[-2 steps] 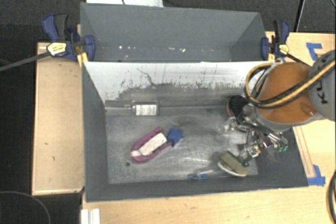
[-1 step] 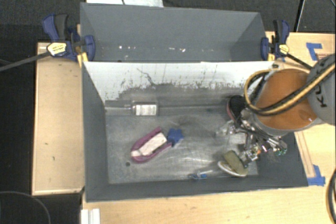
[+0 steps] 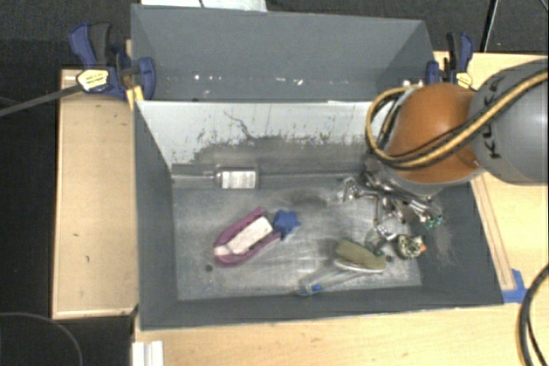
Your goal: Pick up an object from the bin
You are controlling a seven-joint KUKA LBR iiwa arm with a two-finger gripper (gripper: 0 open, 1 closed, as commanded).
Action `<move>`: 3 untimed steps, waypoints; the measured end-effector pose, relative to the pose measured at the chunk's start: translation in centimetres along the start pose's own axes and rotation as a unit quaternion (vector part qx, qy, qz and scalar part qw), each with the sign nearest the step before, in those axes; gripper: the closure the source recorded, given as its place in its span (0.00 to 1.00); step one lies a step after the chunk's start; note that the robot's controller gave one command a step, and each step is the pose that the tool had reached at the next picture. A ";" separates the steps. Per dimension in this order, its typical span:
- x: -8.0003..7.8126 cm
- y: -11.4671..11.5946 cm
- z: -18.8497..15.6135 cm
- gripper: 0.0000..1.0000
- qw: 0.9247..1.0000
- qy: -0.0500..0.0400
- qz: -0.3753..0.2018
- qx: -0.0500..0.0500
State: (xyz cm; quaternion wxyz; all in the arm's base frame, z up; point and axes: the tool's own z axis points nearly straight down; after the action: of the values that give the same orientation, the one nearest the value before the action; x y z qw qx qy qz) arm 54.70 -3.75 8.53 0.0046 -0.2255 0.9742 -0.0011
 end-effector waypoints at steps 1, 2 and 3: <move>-9.2 9.5 0.5 0.00 1.000 0.000 -0.029 -0.003; -8.7 18.6 1.3 0.00 1.000 0.000 0.003 -0.004; -7.5 12.2 1.2 0.00 0.999 -0.002 0.039 -0.002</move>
Offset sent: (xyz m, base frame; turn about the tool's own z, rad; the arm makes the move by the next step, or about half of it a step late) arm 0.0395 0.1202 -0.0054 -0.0498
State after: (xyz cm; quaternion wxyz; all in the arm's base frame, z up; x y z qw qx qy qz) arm 56.10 10.48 7.38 0.0061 -0.1870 0.9823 0.0014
